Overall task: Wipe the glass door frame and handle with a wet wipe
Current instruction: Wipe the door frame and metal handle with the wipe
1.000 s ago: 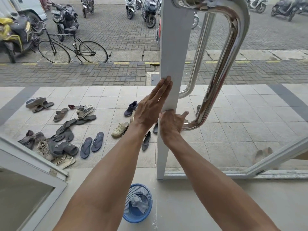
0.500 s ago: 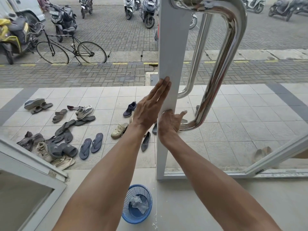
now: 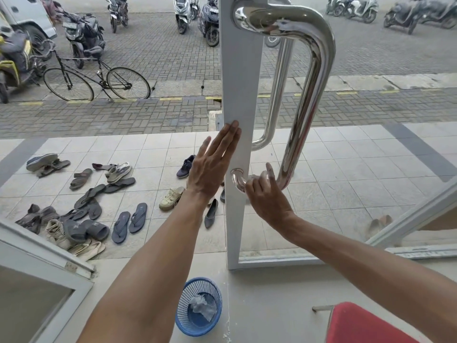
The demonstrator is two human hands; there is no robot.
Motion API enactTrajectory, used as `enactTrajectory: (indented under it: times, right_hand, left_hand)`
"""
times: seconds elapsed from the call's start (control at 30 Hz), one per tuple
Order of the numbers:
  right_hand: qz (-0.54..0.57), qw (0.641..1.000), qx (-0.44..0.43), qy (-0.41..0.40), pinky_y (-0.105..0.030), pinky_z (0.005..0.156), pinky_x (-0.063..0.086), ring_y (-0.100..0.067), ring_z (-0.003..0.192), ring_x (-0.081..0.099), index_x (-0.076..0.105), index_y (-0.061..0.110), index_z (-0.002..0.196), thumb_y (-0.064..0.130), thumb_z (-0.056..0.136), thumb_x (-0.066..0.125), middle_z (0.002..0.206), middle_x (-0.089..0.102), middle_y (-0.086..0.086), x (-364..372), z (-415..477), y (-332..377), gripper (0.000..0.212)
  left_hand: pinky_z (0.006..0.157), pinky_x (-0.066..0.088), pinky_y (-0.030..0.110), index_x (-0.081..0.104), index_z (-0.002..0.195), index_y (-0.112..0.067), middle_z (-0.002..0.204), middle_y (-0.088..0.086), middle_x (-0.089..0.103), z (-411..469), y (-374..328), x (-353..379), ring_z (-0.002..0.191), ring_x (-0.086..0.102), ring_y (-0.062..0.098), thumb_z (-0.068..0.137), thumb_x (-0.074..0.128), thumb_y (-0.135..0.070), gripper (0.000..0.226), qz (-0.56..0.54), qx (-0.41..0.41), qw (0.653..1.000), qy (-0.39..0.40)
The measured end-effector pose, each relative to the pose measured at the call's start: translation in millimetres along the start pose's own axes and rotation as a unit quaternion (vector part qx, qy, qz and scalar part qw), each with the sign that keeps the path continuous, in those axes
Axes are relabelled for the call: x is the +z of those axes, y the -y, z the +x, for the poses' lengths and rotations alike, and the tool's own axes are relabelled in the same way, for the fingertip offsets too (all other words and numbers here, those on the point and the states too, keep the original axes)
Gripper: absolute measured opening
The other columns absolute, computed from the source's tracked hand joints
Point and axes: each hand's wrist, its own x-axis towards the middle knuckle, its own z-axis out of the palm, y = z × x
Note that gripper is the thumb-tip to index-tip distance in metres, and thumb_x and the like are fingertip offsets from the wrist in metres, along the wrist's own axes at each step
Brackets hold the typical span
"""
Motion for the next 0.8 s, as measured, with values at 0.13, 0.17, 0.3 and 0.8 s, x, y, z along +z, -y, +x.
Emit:
enactTrajectory:
  times: [0.13,0.17,0.3,0.8]
  right_hand:
    - [-0.068,0.994,-0.085,0.008,-0.062,0.114,0.007,-0.037,0.091,0.063,0.048,0.002,0.106,0.013,0.093,0.045,0.084,0.063,-0.013,5.6,-13.5,-31.6,0.017]
    - [-0.095,0.990,-0.108,0.006,-0.062,0.114,0.006,-0.036,0.092,0.062,0.048,0.002,0.108,0.013,0.092,0.048,0.085,0.061,-0.012,3.3,-13.4,-39.7,0.019]
    - [-0.222,0.958,-0.178,-0.023,-0.069,0.110,-0.006,-0.039,0.119,0.046,0.037,-0.001,0.131,0.018,0.094,0.044,0.114,0.054,-0.019,-8.5,-18.3,-67.2,0.042]
    - [0.182,0.946,0.167,-0.211,-0.064,0.112,0.013,-0.030,0.147,0.015,0.037,0.003,0.146,-0.002,0.093,0.044,0.158,0.021,-0.015,-93.1,-30.3,-134.6,0.054]
  left_hand:
    - [0.119,0.030,0.045,0.016,0.158,-0.015,0.166,-0.001,0.007,-1.5,-7.8,0.5,0.153,0.004,0.013,0.082,0.062,0.013,0.093,-0.005,-0.015,1.000,0.002]
    - [0.120,0.027,0.046,0.016,0.157,-0.014,0.166,0.000,0.007,-2.9,-10.8,-0.5,0.153,0.004,0.014,0.082,0.061,0.013,0.092,-0.014,-0.021,1.000,0.003]
    - [0.123,0.014,0.047,0.013,0.158,-0.014,0.166,0.004,0.004,-7.7,-18.3,-4.7,0.153,0.001,0.016,0.076,0.051,0.017,0.096,-0.018,-0.030,0.999,0.018]
    - [0.120,0.004,0.053,0.023,0.156,-0.022,0.166,0.011,0.004,-9.0,-50.9,12.9,0.153,0.003,0.026,0.073,0.065,0.012,0.099,0.024,-0.030,0.999,0.022]
